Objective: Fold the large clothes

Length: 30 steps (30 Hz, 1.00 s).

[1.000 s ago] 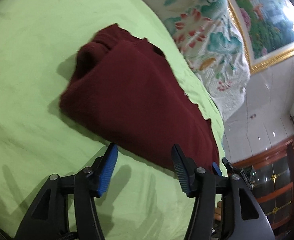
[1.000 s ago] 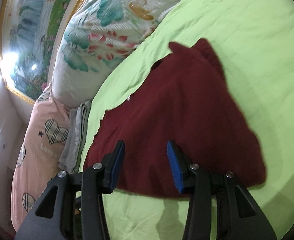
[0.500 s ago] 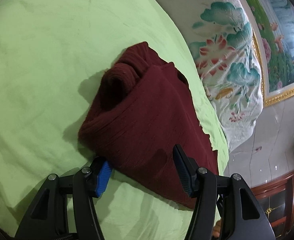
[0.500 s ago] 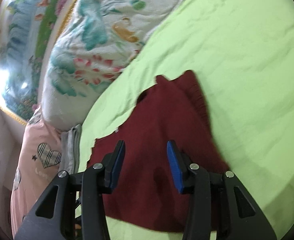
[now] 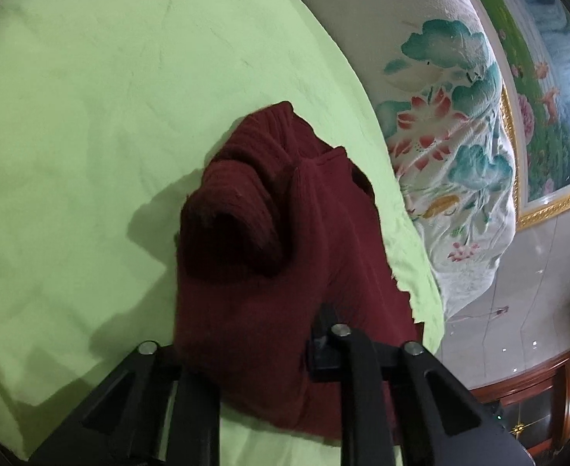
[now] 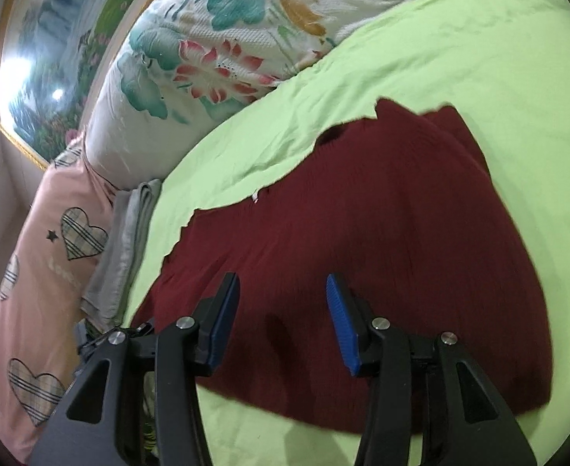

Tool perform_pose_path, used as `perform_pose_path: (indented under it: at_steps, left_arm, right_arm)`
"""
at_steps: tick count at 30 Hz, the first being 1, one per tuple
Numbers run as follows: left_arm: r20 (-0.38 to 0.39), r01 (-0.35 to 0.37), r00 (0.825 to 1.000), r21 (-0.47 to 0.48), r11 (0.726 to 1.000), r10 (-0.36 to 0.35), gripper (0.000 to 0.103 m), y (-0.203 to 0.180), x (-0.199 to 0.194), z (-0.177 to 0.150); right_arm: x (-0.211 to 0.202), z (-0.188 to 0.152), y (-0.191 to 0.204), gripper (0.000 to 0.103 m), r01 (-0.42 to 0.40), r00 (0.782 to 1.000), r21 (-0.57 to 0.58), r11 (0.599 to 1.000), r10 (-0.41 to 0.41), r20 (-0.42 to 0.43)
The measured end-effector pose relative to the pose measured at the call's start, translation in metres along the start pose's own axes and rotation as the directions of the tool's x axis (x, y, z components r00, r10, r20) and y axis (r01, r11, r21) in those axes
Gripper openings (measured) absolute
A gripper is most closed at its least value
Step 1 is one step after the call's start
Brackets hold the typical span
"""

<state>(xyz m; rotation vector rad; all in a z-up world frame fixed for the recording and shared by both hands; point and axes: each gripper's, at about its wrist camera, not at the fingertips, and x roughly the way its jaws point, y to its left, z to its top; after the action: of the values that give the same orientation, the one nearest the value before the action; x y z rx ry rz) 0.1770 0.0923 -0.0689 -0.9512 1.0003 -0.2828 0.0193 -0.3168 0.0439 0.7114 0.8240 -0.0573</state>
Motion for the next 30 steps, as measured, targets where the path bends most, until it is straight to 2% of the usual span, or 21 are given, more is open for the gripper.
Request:
perform_pose_path:
  at_steps: [3, 6, 8, 12, 14, 16, 18, 19, 21, 22, 23, 24, 26, 28, 30]
  left_arm:
    - [0.024, -0.001, 1.0, 0.049, 0.999, 0.0, 0.013, -0.013, -0.004, 0.001]
    - [0.041, 0.013, 0.999, 0.111, 0.994, -0.017, 0.012, -0.036, -0.011, 0.001]
    - [0.048, 0.03, 0.998, 0.171, 0.985, -0.038, 0.012, -0.057, -0.016, 0.0]
    - [0.043, 0.079, 0.994, 0.334, 0.939, -0.098, 0.012, -0.115, -0.02, -0.011]
    - [0.019, 0.12, 0.99, 0.426, 0.897, -0.142, 0.011, -0.152, -0.018, -0.024]
    - [-0.026, 0.162, 0.984, 0.526, 0.835, -0.175, 0.011, -0.193, -0.01, -0.045]
    - [-0.085, 0.187, 0.981, 0.63, 0.754, -0.173, 0.011, -0.231, 0.005, -0.074]
    - [-0.129, 0.206, 0.978, 0.682, 0.702, -0.163, 0.011, -0.249, 0.017, -0.094]
    - [-0.213, 0.24, 0.97, 0.748, 0.619, -0.119, 0.011, -0.27, 0.047, -0.134]
    - [-0.242, 0.236, 0.968, 0.782, 0.577, -0.068, 0.011, -0.274, 0.069, -0.159]
    - [-0.257, 0.228, 0.966, 0.799, 0.556, -0.027, 0.011, -0.273, 0.084, -0.175]
    - [-0.273, 0.222, 0.962, 0.805, 0.55, 0.01, 0.01, -0.269, 0.098, -0.188]
    - [-0.292, 0.22, 0.956, 0.791, 0.571, 0.036, 0.01, -0.259, 0.11, -0.198]
    - [-0.296, 0.231, 0.955, 0.767, 0.599, 0.011, 0.01, -0.253, 0.106, -0.195]
    - [-0.295, 0.238, 0.956, 0.753, 0.614, -0.009, 0.01, -0.251, 0.1, -0.188]
  right_arm:
    - [0.014, 0.019, 0.002, 0.048, 0.029, 0.999, -0.049, 0.998, -0.03, -0.019]
    - [0.037, 0.026, -0.013, 0.047, 0.091, 0.992, -0.018, 0.996, -0.092, -0.089]
    - [0.048, 0.026, -0.024, 0.047, 0.067, 0.99, 0.002, 0.998, -0.066, -0.121]
    - [0.048, 0.027, -0.024, 0.047, 0.061, 0.992, -0.017, 0.998, -0.062, -0.114]
    - [0.045, 0.028, -0.027, 0.047, 0.042, 0.992, 0.006, 0.999, -0.041, -0.121]
    - [0.04, 0.031, -0.03, 0.047, 0.01, 0.993, 0.044, 0.999, -0.005, -0.121]
    - [0.025, 0.035, -0.04, 0.048, -0.062, 0.993, 0.127, 0.99, 0.074, -0.092]
    - [0.017, 0.036, -0.044, 0.048, -0.097, 0.992, 0.164, 0.982, 0.109, -0.067]
    - [0.0, 0.038, -0.059, 0.049, -0.176, 0.983, 0.237, 0.955, 0.183, -0.007]
    - [-0.003, 0.038, -0.065, 0.049, -0.209, 0.977, 0.266, 0.941, 0.214, 0.009]
    - [-0.006, 0.038, -0.071, 0.05, -0.236, 0.97, 0.297, 0.925, 0.242, 0.019]
    - [-0.007, 0.037, -0.078, 0.05, -0.256, 0.964, 0.328, 0.909, 0.263, 0.025]
    - [-0.007, 0.036, -0.083, 0.05, -0.265, 0.961, 0.348, 0.899, 0.277, 0.014]
    - [-0.006, 0.037, -0.083, 0.05, -0.278, 0.954, 0.347, 0.896, 0.298, -0.005]
    - [-0.006, 0.039, -0.08, 0.058, -0.286, 0.951, 0.336, 0.897, 0.308, -0.012]
